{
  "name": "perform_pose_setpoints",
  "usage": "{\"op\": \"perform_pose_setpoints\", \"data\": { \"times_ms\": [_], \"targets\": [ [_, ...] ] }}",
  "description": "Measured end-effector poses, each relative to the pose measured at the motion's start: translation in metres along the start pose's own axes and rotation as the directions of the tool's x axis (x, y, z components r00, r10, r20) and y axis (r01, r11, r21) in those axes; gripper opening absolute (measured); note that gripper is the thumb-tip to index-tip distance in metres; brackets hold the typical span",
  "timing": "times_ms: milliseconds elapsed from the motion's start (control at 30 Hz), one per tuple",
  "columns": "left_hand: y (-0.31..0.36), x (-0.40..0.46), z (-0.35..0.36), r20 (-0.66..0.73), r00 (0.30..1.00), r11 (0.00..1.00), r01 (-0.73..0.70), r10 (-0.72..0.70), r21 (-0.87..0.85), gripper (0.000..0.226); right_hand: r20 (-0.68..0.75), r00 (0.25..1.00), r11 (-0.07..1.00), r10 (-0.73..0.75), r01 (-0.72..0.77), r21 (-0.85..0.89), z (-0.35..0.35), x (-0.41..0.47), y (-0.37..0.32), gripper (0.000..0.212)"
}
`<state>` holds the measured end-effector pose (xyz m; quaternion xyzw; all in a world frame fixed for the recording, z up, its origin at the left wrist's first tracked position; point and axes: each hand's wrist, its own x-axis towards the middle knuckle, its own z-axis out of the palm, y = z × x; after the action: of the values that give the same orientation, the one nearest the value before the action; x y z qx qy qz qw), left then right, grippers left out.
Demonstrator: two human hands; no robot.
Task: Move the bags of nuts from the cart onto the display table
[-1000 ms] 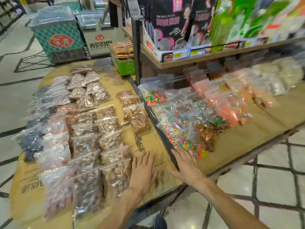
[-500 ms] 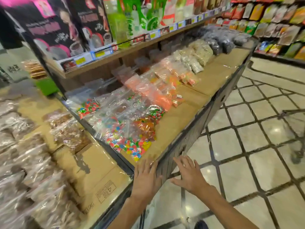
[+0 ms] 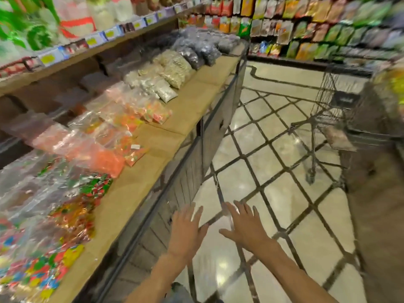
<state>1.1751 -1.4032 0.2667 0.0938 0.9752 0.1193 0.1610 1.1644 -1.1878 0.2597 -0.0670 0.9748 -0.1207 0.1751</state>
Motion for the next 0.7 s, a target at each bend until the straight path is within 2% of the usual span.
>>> {"op": "perform_pose_setpoints", "data": {
  "times_ms": [233, 367, 467, 600, 700],
  "targets": [
    [0.065, 0.147, 0.007, 0.004, 0.982, 0.982, -0.187, 0.187, 0.017, 0.065, -0.036, 0.981, 0.981, 0.192, -0.191, 0.039, -0.044, 0.059, 0.106, 0.096],
    [0.106, 0.243, -0.001, -0.029, 0.946, 0.946, -0.319, 0.322, 0.063, 0.077, -0.056, 0.954, 0.955, 0.295, -0.293, 0.052, -0.074, 0.107, 0.16, 0.097],
    [0.136, 0.318, -0.01, 0.005, 0.914, 0.908, -0.404, 0.407, 0.113, 0.077, -0.058, 0.929, 0.93, 0.367, -0.363, 0.061, -0.099, 0.148, 0.199, 0.094],
    [0.174, 0.418, -0.034, 0.062, 0.891, 0.886, -0.455, 0.451, 0.093, 0.071, -0.088, 0.882, 0.885, 0.463, -0.456, 0.092, -0.142, 0.203, 0.247, 0.091],
    [0.209, 0.483, -0.061, 0.032, 0.846, 0.845, -0.533, 0.532, 0.055, 0.084, -0.118, 0.84, 0.847, 0.529, -0.515, 0.13, -0.175, 0.239, 0.282, 0.093]
  ]
}}
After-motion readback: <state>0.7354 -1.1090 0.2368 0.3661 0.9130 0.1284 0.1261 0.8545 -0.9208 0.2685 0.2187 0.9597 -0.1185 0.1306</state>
